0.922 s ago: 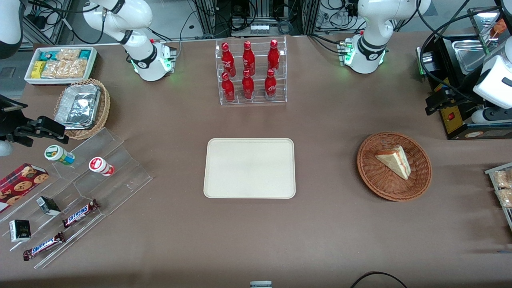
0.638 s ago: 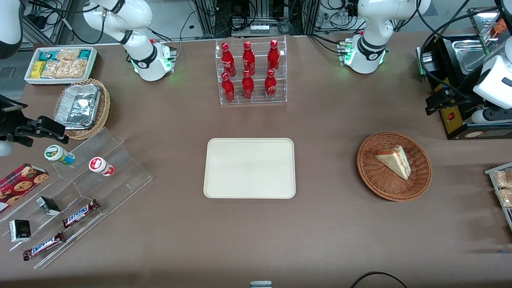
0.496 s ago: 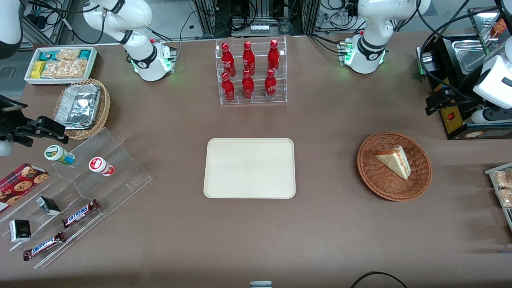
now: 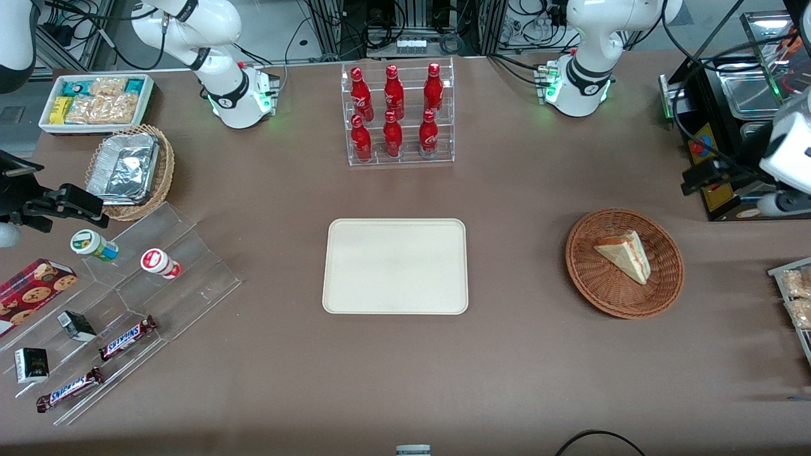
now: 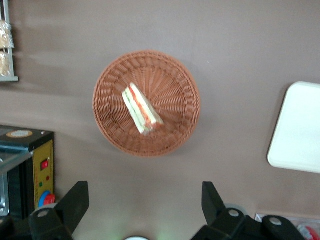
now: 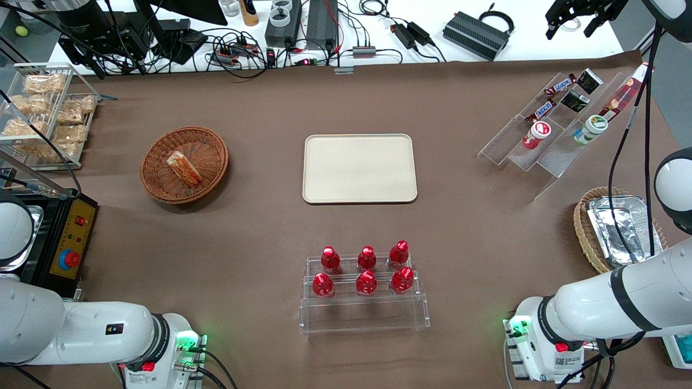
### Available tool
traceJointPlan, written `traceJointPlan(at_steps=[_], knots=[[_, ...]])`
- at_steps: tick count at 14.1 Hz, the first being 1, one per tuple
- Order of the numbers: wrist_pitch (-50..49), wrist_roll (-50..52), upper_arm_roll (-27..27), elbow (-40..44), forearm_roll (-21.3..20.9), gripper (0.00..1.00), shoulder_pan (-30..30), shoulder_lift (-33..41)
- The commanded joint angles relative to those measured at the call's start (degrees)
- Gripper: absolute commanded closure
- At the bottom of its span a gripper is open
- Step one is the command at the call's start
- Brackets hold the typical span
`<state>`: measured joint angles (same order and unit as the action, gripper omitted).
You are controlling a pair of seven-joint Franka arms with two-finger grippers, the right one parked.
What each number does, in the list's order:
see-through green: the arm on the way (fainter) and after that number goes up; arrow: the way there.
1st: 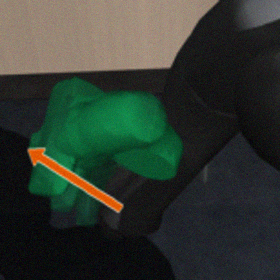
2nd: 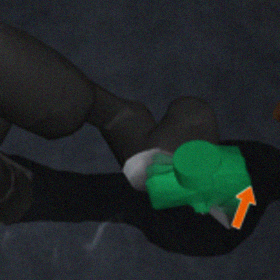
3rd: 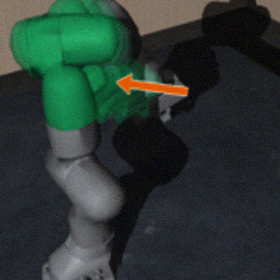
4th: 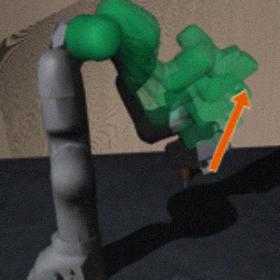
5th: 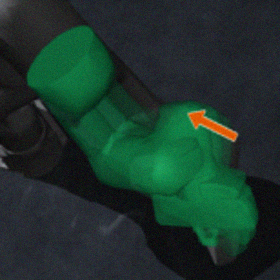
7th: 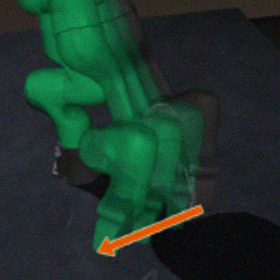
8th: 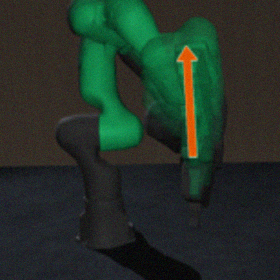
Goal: Place sandwich from basket to tray
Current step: 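Move the left gripper over the sandwich in the wicker basket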
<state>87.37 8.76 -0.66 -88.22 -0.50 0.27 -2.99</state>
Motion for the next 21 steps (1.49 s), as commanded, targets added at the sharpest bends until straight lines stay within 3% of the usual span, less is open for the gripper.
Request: traceJointPlan(at_steps=[1,3,9,13,17,21], knots=[[1.83,-2.41,0.22,1.47,-4.82,0.0,-0.01,-3.59],[1.83,-2.96,0.14,1.2,-10.55,0.0,0.69,-7.1],[5.16,6.87,0.22,1.47,-10.83,0.0,0.08,-13.36],[7.37,7.67,0.14,-0.64,-12.41,0.0,1.74,-16.34],[9.12,11.72,0.14,-2.3,-8.03,0.0,-2.64,-18.2],[17.9,21.72,0.22,-10.55,-3.36,0.0,-3.61,-17.67]])
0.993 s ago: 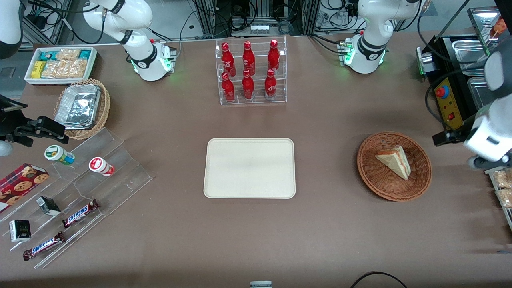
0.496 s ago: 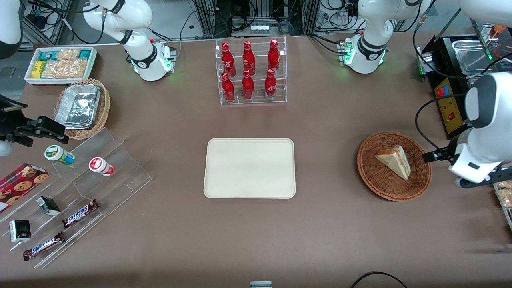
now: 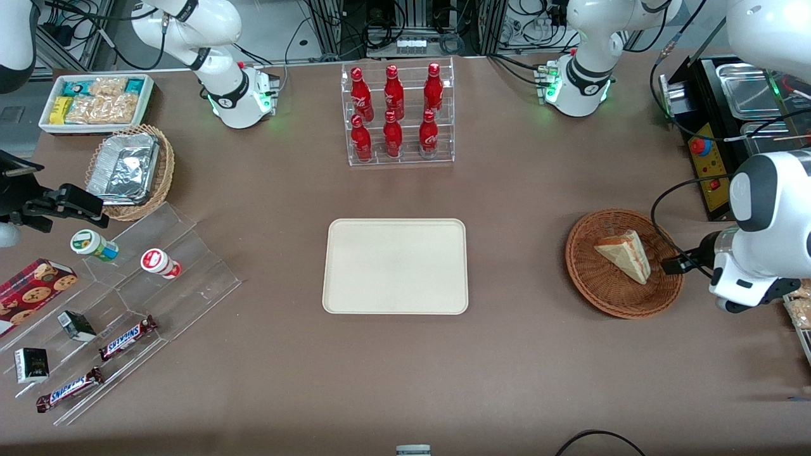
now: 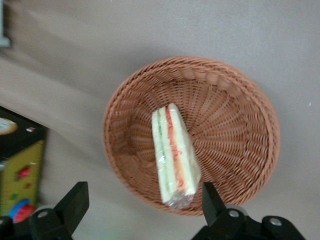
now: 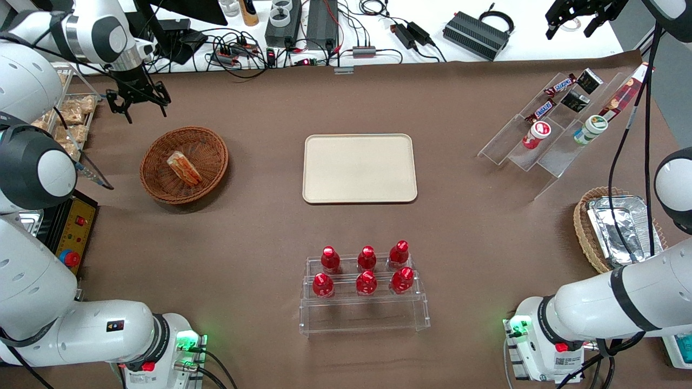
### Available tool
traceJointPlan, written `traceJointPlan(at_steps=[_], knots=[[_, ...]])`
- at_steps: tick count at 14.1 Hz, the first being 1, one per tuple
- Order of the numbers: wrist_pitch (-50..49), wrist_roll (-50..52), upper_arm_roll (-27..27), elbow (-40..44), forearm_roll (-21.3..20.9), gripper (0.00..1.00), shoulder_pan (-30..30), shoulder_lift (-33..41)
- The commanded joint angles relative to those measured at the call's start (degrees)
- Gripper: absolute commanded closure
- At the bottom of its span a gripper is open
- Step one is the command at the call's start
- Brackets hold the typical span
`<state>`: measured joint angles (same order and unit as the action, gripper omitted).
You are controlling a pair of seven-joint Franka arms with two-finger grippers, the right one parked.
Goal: Place sandwich from basket to tray
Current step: 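Lower the open left gripper and close it on the sandwich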
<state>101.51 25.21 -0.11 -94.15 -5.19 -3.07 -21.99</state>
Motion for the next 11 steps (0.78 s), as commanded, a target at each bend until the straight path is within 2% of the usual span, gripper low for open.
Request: traceJointPlan(at_steps=[1,4,6,8,11], knots=[[5.79,7.63,-0.33,-6.73,1.41,0.0,-0.27,1.34],[14.31,13.01,-0.33,-14.99,3.86,0.0,-0.53,2.47],[18.79,13.63,-0.33,-20.26,4.57,0.0,-1.76,3.88],[24.85,14.16,-0.33,-25.1,7.19,0.0,-2.12,5.2],[29.27,14.16,-0.33,-28.28,8.61,0.0,-2.73,5.2]])
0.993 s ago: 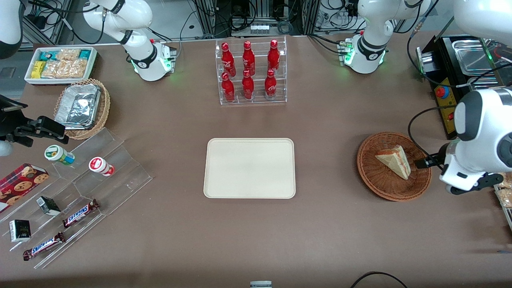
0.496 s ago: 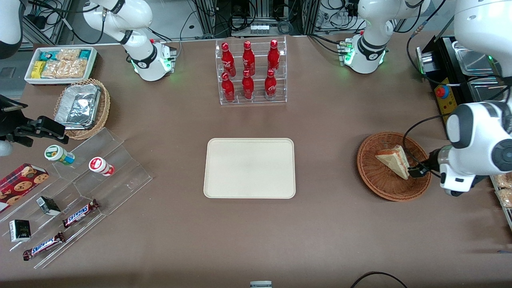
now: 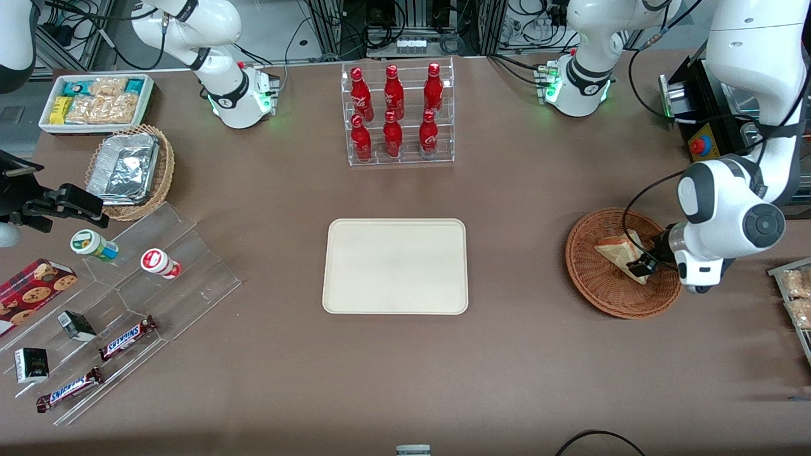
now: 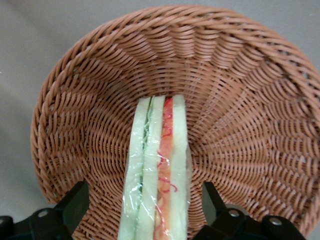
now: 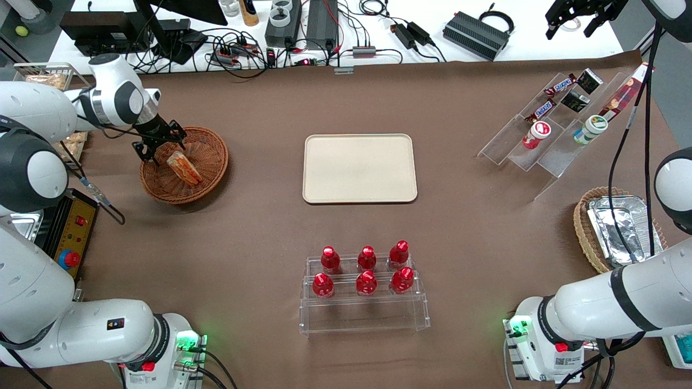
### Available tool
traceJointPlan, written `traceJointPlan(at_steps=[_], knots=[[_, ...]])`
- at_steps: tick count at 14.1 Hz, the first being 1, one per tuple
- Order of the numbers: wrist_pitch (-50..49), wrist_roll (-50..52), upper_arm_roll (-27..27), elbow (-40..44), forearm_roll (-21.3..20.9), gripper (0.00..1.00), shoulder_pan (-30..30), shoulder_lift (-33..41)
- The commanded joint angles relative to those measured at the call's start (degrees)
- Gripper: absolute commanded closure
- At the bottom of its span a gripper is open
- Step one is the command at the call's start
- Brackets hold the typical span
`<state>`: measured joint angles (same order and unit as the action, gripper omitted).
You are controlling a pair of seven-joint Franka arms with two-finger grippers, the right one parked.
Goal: Place sandwich from basket to tray
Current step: 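Lower the open left gripper and close it on the sandwich, then lift the sandwich out of the basket toward the white tray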
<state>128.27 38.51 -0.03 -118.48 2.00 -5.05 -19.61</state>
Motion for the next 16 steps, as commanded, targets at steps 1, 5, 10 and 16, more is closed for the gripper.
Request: traceJointPlan(at_steps=[1,5,10,16], knots=[[3.56,0.87,-0.41,-5.0,1.95,0.0,-0.66,2.91],[8.74,0.87,-0.5,-8.08,2.31,0.0,0.13,2.39],[8.23,0.69,-0.5,-8.44,2.22,0.28,0.4,2.29],[-2.81,-5.17,-0.59,-4.5,1.96,0.61,0.22,7.65]])
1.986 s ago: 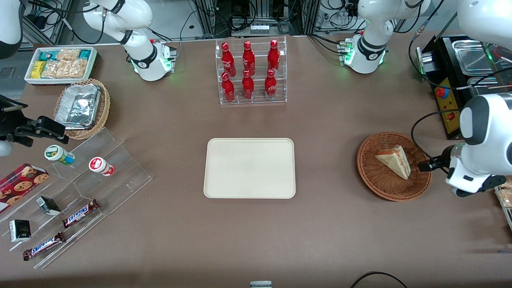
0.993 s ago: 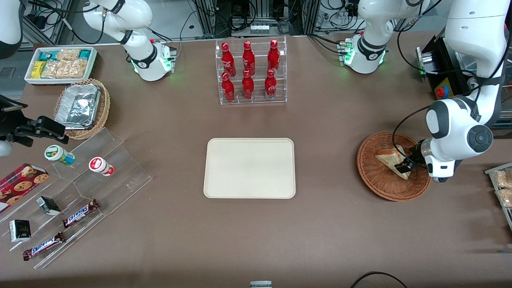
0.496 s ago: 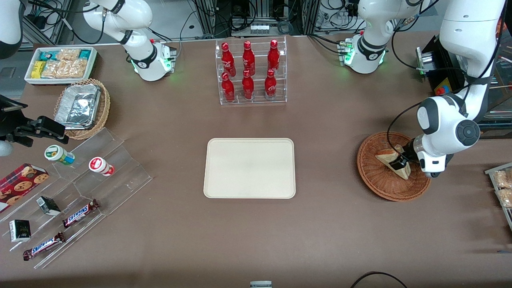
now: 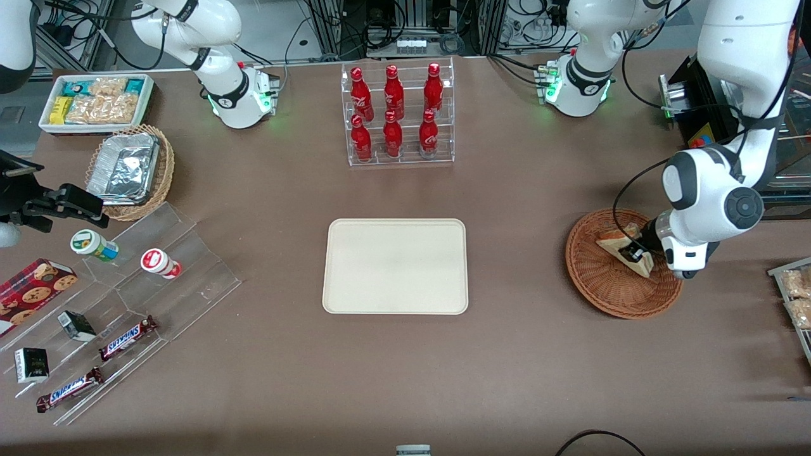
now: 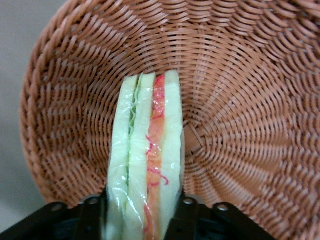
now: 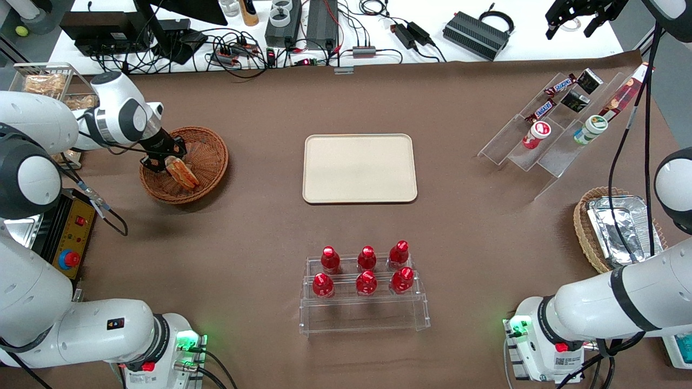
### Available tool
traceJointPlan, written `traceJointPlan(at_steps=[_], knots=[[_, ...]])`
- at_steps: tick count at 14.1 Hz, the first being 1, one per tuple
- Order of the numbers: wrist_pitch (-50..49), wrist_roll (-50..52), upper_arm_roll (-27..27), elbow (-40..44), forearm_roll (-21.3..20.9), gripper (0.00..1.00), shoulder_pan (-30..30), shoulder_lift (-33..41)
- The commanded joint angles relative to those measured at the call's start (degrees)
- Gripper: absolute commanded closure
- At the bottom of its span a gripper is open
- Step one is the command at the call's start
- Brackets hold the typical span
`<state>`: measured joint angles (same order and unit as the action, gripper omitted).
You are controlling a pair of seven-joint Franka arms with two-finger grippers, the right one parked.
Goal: Place sandwich from basket to tray
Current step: 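Lift the sandwich out of the basket toward the white tray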
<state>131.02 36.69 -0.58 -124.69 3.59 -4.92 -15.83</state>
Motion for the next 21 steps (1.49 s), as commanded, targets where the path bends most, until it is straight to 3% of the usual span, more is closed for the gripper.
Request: traceJointPlan(at_steps=[1,5,10,18,21], knots=[[-9.25,-5.47,-0.3,4.34,0.36,0.62,0.17,4.32],[-18.24,-11.8,-0.56,13.93,-0.25,0.65,4.64,3.01],[-18.96,-11.38,-0.56,18.6,-0.16,0.69,15.61,0.46],[-18.17,-6.04,-0.48,32.12,0.28,0.68,34.95,-13.24],[-16.94,-5.22,-0.56,36.96,0.45,0.68,38.21,-18.87]])
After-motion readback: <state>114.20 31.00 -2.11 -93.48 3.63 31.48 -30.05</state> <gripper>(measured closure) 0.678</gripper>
